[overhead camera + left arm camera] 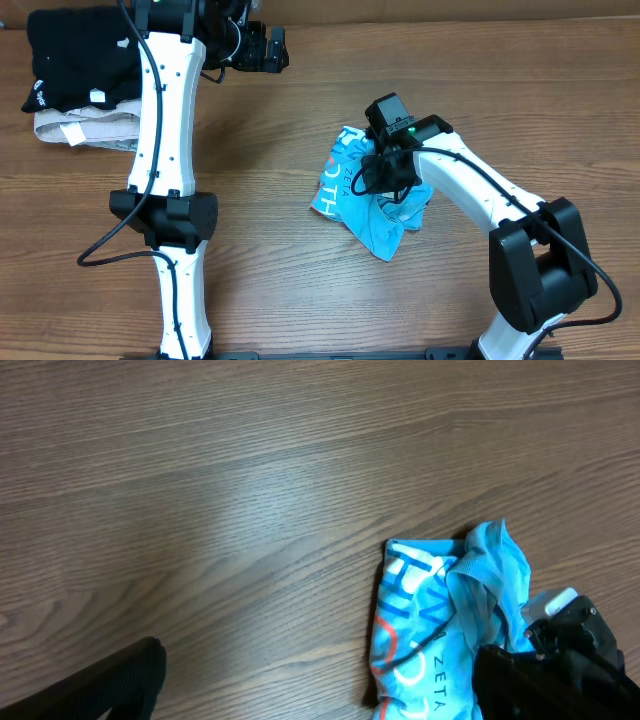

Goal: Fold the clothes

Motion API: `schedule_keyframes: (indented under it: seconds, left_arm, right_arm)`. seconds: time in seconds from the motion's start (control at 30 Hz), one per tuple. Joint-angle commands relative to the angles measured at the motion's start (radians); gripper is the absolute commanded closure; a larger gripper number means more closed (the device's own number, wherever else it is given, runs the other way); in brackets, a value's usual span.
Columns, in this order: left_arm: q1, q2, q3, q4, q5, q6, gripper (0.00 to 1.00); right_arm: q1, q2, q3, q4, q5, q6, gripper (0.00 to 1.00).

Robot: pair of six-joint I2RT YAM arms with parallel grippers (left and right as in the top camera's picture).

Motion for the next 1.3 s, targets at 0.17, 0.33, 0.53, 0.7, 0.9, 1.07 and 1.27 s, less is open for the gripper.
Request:
schedule_keyframes:
  seconds: [0.17, 0.33, 0.53, 0.7, 0.9, 1.07, 1.27]
  left_arm:
    - [-0.006, -0.008, -0.006, -0.002, -0.006, 0.019, 0.00]
    - [-0.006, -0.008, -0.006, -0.002, -0.006, 0.019, 0.00]
    - [-0.006, -0.008, -0.006, -0.002, -0.006, 0.019, 0.00]
    - [-0.006, -0.008, -0.006, -0.002, -0.006, 0.019, 0.00]
    - [-0.006, -0.008, -0.006, -0.002, -0.007, 0.020, 0.00]
    - [-0.006, -0.008, -0.006, -0.002, -0.021, 0.020, 0.00]
    - [-0.006, -0.008, -0.006, -0.005, -0.052, 0.019, 0.00]
  right_arm:
    - [-0.076, -0.004, -0.002, -0.078, 0.033, 0.069, 0.96]
    - [-0.159, -0.004, -0.002, -0.129, 0.033, 0.069, 0.96]
    - [-0.235, -0.004, -0.002, -0.174, 0.029, 0.068, 0.96]
    - [-0.256, -0.004, 0.005, -0.171, -0.022, 0.039, 0.96]
    - [-0.240, -0.006, 0.131, -0.204, -0.072, -0.037, 0.72]
    - [-0.223, -0.007, 0.246, -0.169, -0.043, -0.107, 0.57]
    - [-0.216, 0.006, 0.233, -0.076, -0.030, -0.168, 0.53]
